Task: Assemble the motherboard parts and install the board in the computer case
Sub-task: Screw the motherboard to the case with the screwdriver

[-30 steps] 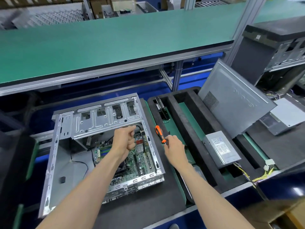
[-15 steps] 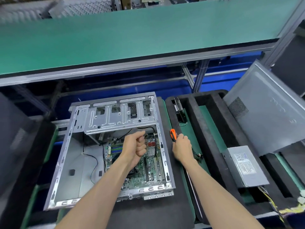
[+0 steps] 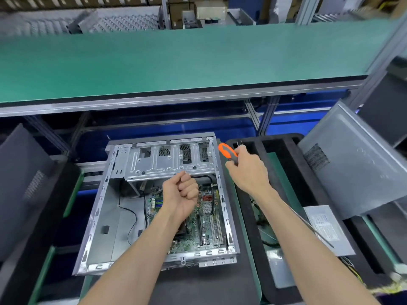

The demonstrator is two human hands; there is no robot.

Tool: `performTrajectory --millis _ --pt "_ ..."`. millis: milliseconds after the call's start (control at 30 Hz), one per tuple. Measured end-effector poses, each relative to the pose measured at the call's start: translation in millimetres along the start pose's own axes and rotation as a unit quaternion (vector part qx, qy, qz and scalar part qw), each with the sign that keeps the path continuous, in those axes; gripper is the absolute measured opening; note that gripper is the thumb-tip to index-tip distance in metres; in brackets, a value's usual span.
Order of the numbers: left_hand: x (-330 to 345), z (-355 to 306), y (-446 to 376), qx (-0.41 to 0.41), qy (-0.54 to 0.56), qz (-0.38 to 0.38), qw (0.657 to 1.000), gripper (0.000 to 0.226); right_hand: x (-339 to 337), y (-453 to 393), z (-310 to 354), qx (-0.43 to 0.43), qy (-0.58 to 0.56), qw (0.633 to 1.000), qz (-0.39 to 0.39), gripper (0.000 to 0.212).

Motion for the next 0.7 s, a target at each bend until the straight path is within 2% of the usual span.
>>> performTrajectory --millis 100,167,233,333,367,433,567,700 --pt "10.0 -5.5 8.7 -0.002 0.081 0.043 0.996 0.036 -20.0 8.8 62.0 -0.082 0.026 0.996 -0.018 0.015" --pt "14.6 -13.3 16.0 0.018 0.111 0.053 0.992 0.036 -18.2 16.9 95.8 -0.115 0.045 0.992 -0.003 0.014" --pt "14.4 -24.6 23.8 0.047 0.098 0.051 0.993 0.034 -5.1 26.2 121.9 -0.133 0.077 0.988 0.031 0.012" --pt "15.8 -39.3 39.9 0.075 0.055 0.061 0.994 0.012 23.8 38.4 144.3 -0.143 0.096 0.982 0.084 0.01" --pt "13.6 -43.4 44.2 0.076 0.044 0.056 0.995 0.011 32.6 41.6 148.9 -0.143 0.098 0.981 0.093 0.016" --pt "13.8 -50.7 51.2 0.067 0.029 0.071 0.995 0.017 45.9 47.4 156.8 -0.151 0.09 0.981 0.086 0.025" --pt "22.7 -59.5 64.2 0.021 0.048 0.125 0.991 0.042 52.6 54.2 166.8 -0.154 0.064 0.985 0.036 0.026" --pt "28.4 -66.1 77.8 0.001 0.07 0.165 0.984 0.043 51.5 56.4 179.2 -0.153 0.086 0.984 0.018 0.016"
Point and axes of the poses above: each hand's wrist, its own y-axis away from the middle knuckle, its own x-axis out of the palm, z = x × y, the point moved 9 cm from there along -y, towards the middle knuckle, and after that the axes turned 8 degrees about z, right-handed, at the moved point
